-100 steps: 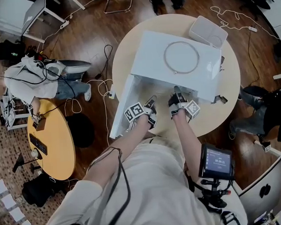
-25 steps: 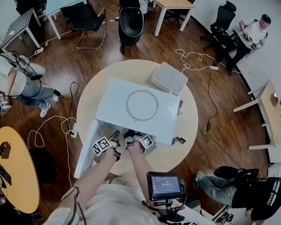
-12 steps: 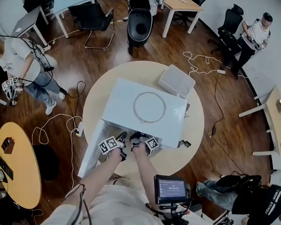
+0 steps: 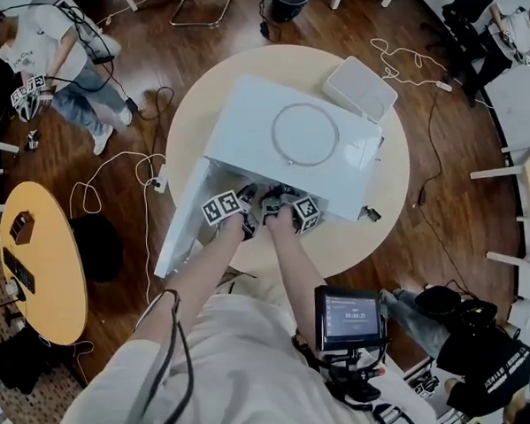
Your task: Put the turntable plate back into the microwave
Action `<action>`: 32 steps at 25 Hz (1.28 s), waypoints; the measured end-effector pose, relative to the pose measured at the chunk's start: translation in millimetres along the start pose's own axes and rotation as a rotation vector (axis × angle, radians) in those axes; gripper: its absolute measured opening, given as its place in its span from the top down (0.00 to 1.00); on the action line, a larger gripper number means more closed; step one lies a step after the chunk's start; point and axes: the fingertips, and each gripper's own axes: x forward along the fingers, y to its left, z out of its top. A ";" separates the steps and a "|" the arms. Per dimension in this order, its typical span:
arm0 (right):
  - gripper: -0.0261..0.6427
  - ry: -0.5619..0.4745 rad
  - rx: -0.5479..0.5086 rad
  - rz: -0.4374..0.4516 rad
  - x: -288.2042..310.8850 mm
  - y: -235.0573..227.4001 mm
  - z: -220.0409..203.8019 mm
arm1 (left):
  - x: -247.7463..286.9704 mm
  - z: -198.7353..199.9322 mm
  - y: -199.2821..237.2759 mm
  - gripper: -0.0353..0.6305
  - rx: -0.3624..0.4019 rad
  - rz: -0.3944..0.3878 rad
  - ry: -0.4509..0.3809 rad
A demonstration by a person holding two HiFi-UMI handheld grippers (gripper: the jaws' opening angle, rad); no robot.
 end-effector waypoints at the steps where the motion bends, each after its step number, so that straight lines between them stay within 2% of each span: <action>1: 0.88 -0.003 -0.013 -0.007 1.3 -1.0 2.1 | 3.0 1.3 -0.1 0.79 0.005 0.001 -0.001; 5: 0.88 0.003 -0.102 -0.038 6.6 4.6 5.0 | 14.7 7.9 -3.1 0.79 0.018 -0.001 -0.002; 10: 0.88 0.035 -0.151 -0.061 4.0 4.4 1.6 | 17.9 12.3 -4.7 0.79 -0.005 -0.023 -0.011; 14: 0.88 0.044 -0.148 -0.072 -0.7 2.6 2.4 | 21.1 11.1 -19.7 0.79 -0.034 -0.082 -0.030; 21: 0.88 0.066 -0.156 -0.076 -3.0 3.4 0.4 | 25.7 12.4 -15.1 0.79 -0.080 -0.064 -0.036; 26: 0.88 0.084 -0.160 -0.081 -4.6 2.4 -2.6 | 23.9 13.8 -8.2 0.80 -0.144 -0.043 -0.052; 29: 0.88 0.105 -0.167 -0.090 -5.2 1.7 -4.5 | 22.0 14.5 -4.3 0.87 -0.217 -0.045 -0.075; 32: 0.88 0.129 -0.179 -0.102 -7.1 1.8 -7.5 | 20.2 16.2 -3.0 0.88 -0.270 -0.060 -0.093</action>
